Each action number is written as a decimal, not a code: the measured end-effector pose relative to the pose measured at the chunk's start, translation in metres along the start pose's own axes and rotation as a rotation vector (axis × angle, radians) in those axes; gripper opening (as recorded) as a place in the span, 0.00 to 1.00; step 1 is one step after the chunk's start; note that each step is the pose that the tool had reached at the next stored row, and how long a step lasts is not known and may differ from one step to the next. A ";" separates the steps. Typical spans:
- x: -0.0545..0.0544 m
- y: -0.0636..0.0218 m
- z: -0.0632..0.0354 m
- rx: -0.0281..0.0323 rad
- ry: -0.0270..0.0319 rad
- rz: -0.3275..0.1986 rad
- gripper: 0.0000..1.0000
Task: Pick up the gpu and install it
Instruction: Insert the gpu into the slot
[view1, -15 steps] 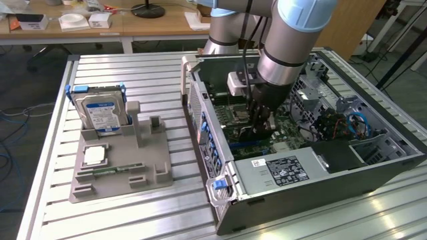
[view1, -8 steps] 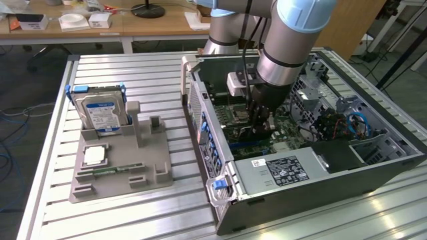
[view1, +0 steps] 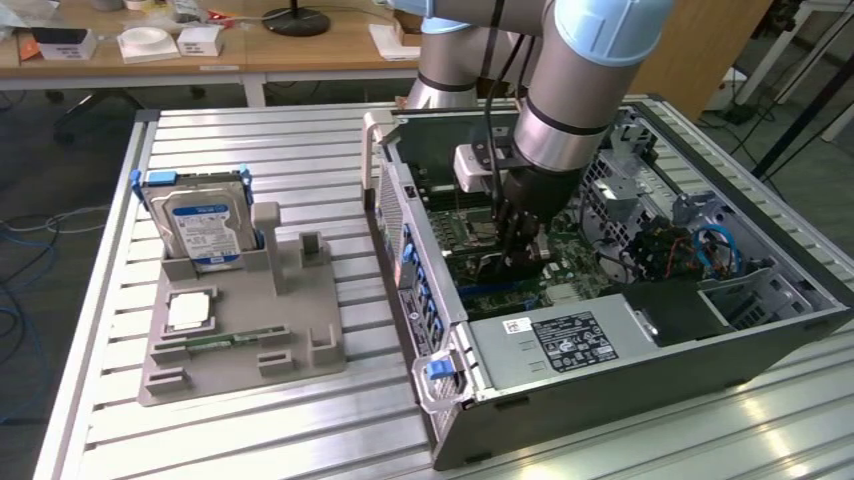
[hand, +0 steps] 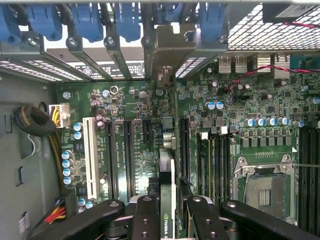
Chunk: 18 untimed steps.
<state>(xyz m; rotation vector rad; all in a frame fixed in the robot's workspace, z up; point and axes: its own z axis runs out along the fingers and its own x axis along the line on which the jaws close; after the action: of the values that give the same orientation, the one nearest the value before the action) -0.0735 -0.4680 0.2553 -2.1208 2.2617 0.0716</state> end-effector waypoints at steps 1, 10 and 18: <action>0.000 0.0000 -0.0002 -0.0019 -0.0001 0.000 0.26; 0.000 -0.0007 0.0001 -0.0161 0.0029 0.001 0.26; 0.000 -0.0017 0.0033 -0.0162 0.0030 0.001 0.26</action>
<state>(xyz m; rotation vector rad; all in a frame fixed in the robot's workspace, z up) -0.0719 -0.4683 0.2519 -2.1294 2.2714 0.0872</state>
